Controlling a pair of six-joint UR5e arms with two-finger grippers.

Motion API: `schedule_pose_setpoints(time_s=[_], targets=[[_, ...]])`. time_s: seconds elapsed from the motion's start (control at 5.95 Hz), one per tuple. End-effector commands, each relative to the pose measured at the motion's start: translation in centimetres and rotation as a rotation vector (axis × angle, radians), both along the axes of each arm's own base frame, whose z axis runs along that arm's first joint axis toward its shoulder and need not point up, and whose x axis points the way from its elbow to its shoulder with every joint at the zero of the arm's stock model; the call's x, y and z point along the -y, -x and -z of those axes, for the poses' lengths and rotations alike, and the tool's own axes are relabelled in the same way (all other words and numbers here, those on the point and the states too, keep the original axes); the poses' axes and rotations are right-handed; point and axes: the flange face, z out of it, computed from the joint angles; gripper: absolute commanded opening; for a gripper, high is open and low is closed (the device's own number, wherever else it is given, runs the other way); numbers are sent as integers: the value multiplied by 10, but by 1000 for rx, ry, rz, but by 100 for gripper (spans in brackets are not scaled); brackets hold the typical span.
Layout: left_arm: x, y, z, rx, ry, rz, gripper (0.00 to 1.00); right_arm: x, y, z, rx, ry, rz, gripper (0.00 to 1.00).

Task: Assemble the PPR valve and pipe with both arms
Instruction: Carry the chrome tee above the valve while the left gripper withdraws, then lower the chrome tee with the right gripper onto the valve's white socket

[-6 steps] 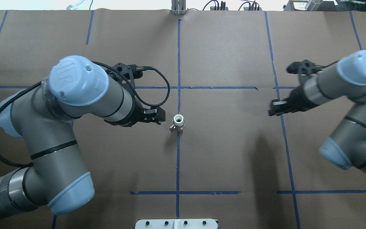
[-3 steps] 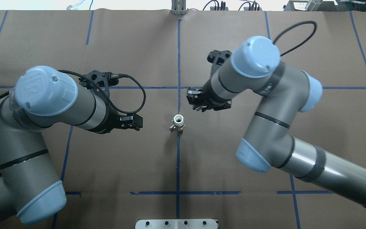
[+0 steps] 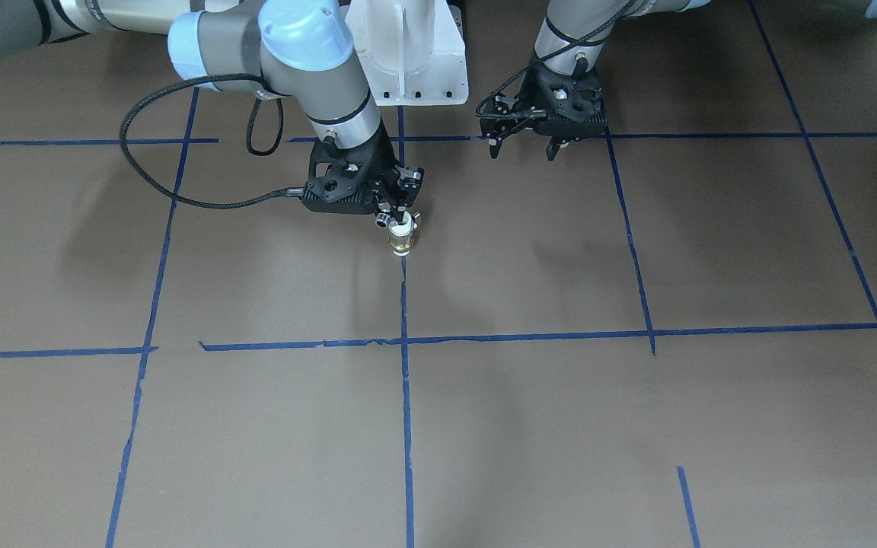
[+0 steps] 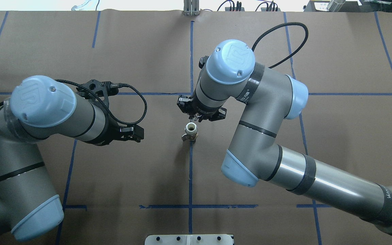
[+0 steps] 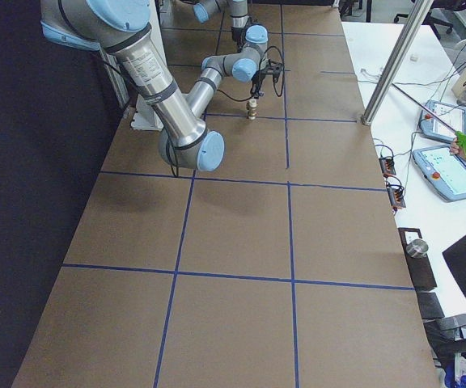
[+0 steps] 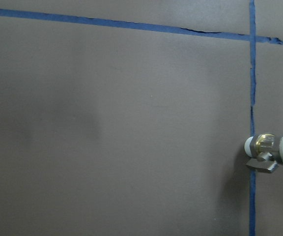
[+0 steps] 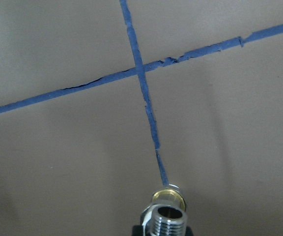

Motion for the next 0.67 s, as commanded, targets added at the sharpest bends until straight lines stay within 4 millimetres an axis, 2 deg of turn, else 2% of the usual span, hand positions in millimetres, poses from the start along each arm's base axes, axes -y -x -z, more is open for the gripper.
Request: schedule_pose_setpoints(time_s=[0.0, 0.17, 0.5], targets=[[-1, 0, -3, 4, 4, -1, 95, -12, 15, 2, -23, 16, 14, 1], [0, 0, -3, 4, 4, 0, 95, -8, 23, 8, -28, 27, 8, 1], [-2, -1, -2, 3, 3, -3, 95, -9, 27, 6, -34, 29, 10, 1]])
